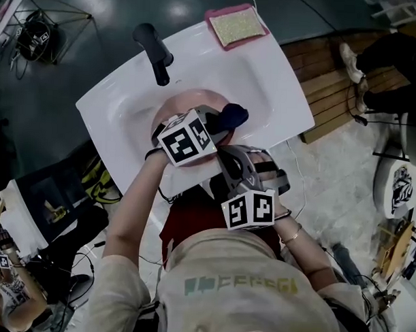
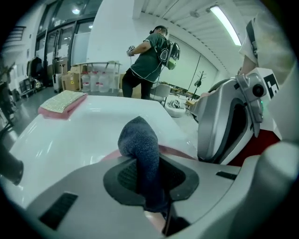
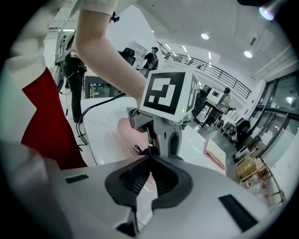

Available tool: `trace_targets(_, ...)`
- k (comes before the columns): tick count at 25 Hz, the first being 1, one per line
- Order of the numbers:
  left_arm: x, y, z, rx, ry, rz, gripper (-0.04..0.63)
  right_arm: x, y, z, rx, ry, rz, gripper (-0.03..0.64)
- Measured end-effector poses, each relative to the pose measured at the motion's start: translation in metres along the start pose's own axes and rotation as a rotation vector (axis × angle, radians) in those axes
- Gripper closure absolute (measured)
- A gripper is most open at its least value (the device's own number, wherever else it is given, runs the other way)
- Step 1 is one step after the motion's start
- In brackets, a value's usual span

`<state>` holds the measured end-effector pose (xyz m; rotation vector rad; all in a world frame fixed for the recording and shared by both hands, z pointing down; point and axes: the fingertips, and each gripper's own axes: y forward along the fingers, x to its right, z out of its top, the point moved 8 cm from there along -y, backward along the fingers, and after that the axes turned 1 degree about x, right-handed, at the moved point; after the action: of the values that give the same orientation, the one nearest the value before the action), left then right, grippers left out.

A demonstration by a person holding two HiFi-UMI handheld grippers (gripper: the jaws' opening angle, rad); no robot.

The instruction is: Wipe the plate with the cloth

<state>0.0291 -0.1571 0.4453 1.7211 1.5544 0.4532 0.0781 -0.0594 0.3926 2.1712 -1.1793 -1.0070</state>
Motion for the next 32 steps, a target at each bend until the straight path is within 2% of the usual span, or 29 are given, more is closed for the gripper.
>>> trace_targets(6, -0.011, 0.015, -0.003, -0.04, -0.001, 0.032, 0.515, 0.008, 0.002, -0.002, 0.005, -0.006, -0.004, 0.578)
trace_targets(18, -0.049, 0.031, -0.03, -0.14, -0.107, 0.211, 0.515, 0.008, 0.005, -0.013, -0.013, -0.063, 0.017, 0.578)
trace_targets(32, -0.075, 0.018, -0.062, -0.19, -0.196, 0.36, 0.515, 0.002, 0.01, -0.02, -0.042, -0.08, 0.045, 0.578)
